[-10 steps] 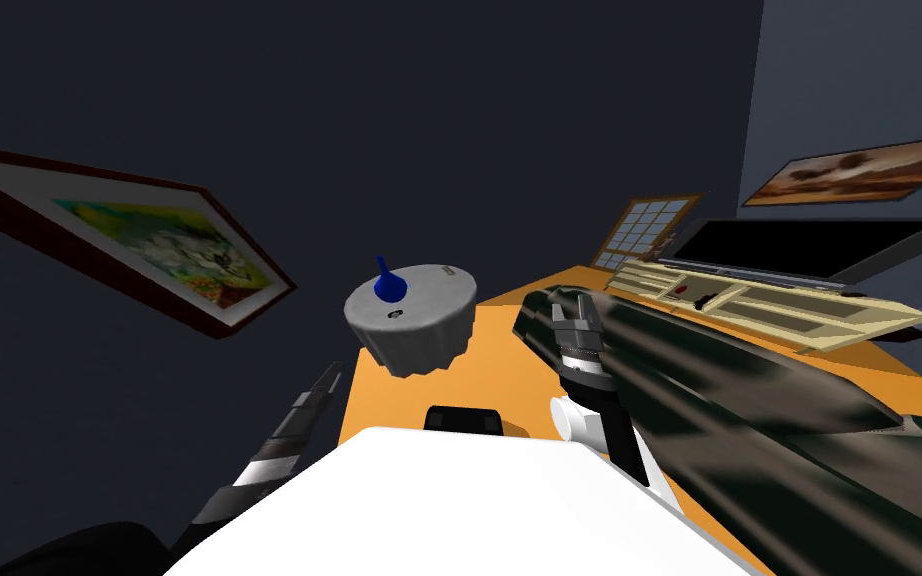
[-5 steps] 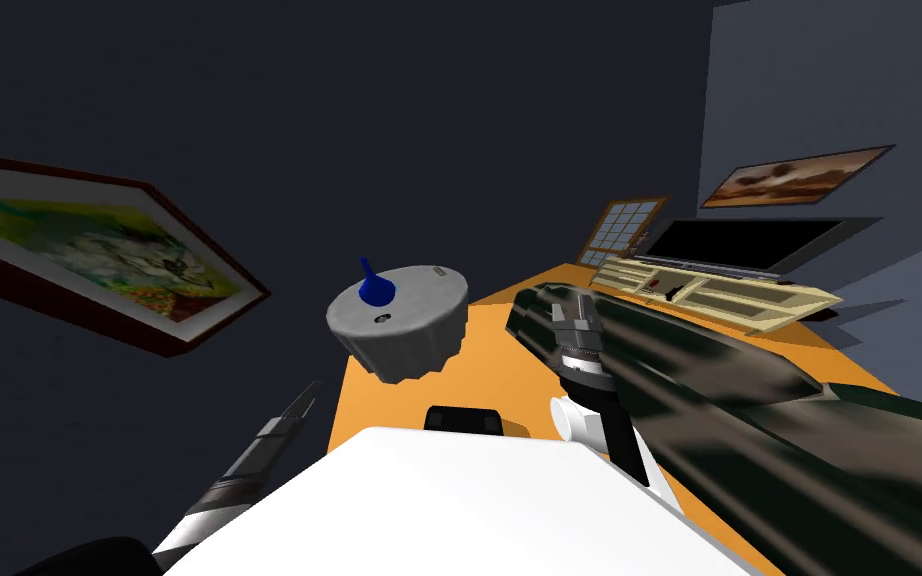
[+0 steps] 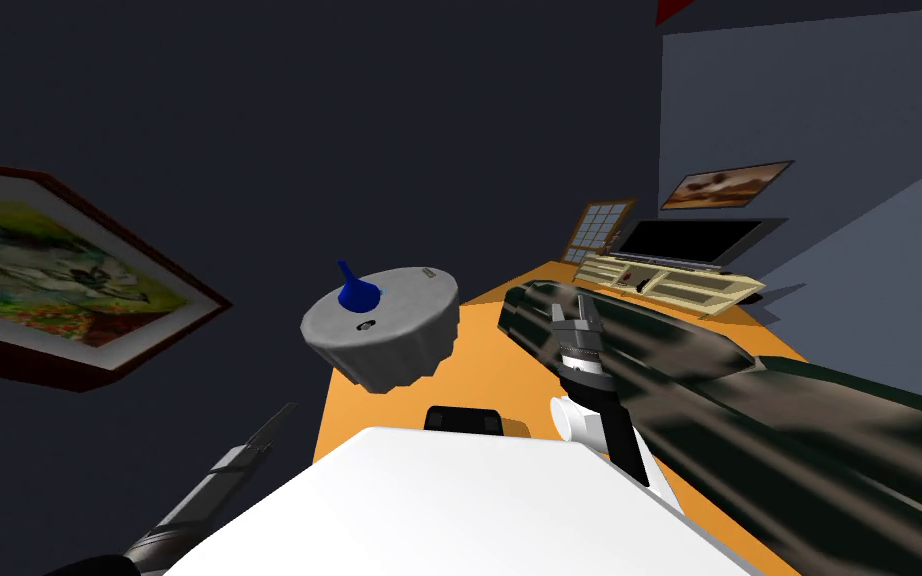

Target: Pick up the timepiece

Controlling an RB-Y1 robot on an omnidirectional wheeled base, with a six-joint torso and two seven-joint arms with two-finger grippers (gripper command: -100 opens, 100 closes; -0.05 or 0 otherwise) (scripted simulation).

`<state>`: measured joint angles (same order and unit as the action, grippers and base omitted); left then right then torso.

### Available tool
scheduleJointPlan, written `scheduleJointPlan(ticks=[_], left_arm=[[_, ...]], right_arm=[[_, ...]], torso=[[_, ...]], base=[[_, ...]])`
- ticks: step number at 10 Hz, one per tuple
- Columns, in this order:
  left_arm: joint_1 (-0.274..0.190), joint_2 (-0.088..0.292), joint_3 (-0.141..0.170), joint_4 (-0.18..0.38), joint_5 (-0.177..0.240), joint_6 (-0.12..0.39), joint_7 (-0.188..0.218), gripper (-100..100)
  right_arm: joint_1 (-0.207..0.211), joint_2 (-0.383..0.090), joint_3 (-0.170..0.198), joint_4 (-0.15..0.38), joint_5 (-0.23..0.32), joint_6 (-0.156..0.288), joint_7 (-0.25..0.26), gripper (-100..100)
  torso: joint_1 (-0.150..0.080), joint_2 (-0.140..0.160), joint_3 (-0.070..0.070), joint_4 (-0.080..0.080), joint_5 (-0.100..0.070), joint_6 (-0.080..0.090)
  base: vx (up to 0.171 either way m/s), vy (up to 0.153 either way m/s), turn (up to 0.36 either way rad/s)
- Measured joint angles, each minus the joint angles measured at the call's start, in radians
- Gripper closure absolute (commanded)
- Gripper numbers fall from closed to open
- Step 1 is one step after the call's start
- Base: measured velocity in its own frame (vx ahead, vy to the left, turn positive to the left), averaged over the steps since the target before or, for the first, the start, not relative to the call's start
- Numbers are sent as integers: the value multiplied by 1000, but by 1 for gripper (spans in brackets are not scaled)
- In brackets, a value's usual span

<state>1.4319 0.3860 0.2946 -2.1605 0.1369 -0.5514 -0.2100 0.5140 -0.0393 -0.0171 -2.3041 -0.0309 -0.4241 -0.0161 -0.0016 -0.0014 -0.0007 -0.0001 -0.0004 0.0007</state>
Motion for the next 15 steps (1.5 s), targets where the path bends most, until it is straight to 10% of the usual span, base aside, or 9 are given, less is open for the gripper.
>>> scheduleJointPlan(ticks=[15], left_arm=[[396,209,161,35,153,96,-25,-100]], right_arm=[[0,0,0,0,0,0,0,0]], torso=[[3,-2,-1,0,1,0]], base=[[36,-10,-202]])
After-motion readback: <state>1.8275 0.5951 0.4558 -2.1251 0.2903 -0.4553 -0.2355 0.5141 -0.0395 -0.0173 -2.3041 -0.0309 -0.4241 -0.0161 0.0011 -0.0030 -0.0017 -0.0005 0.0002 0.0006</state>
